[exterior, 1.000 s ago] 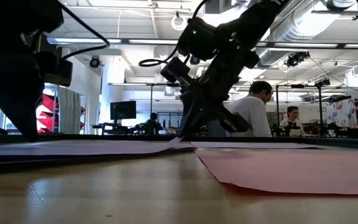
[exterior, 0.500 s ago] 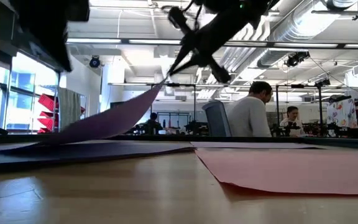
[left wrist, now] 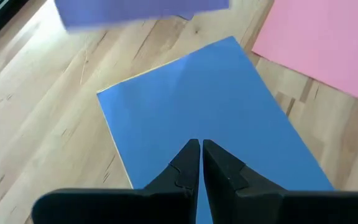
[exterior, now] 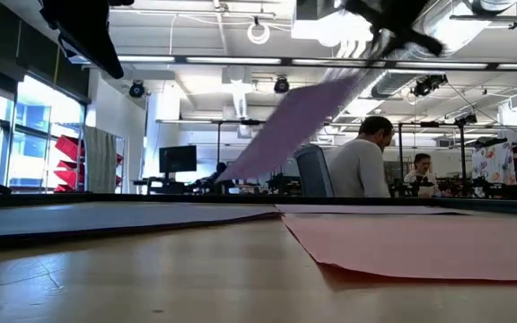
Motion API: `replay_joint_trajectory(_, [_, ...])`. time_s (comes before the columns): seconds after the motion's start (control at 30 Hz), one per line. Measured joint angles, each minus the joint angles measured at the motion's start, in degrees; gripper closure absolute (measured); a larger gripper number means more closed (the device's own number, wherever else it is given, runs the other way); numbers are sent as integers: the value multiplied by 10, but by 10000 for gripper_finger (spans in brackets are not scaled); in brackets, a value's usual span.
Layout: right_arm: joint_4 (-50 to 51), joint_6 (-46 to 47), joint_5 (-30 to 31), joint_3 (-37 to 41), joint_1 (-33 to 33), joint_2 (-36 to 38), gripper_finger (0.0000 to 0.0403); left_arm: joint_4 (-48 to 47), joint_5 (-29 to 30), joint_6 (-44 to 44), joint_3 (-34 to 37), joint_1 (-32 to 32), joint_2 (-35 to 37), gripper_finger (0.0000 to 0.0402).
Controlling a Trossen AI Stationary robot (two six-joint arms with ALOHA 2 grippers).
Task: Organize paper
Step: Stack the violet paper on the top right violet paper
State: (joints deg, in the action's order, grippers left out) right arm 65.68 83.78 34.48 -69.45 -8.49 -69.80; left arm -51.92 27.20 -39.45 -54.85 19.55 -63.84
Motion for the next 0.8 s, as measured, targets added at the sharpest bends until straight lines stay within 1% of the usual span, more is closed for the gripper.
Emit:
replay_joint_trajectory(0.07, [53, 74, -6, 29, 14, 3, 403, 0, 1, 12, 0, 0, -1, 401])
replay_joint_trajectory(0.17, [62, 179, -21, 91, 29, 3, 403, 0, 2, 31, 0, 0, 0, 401])
replay_joint_trajectory(0.3, [-3, 318, -31, 182, 40, 2, 403, 0, 2, 50, 0, 0, 0, 401])
replay_joint_trajectory(0.33, [-30, 339, -32, 200, 42, 2, 403, 1, 2, 52, 0, -1, 0, 401])
replay_joint_trajectory(0.4, [-84, 350, -36, 226, 45, 2, 403, 2, 2, 52, 0, -1, 0, 401])
replay_joint_trajectory(0.5, [-155, 312, -45, 246, 45, 2, 403, 14, 2, 62, 0, -1, 0, 401])
replay_joint_trajectory(0.6, [-239, 243, -48, 255, 44, 9, 403, 43, 1, 82, 0, -9, 0, 401])
replay_joint_trajectory(0.67, [-312, 177, -58, 255, 43, 20, 403, 71, -9, 94, 0, -23, 0, 401])
replay_joint_trajectory(0.73, [-400, 87, -73, 254, 42, 35, 403, 100, -26, 110, 0, -40, 0, 401])
replay_joint_trajectory(0.8, [-479, -2, -98, 254, 37, 53, 403, 133, -31, 137, 0, -57, 0, 401])
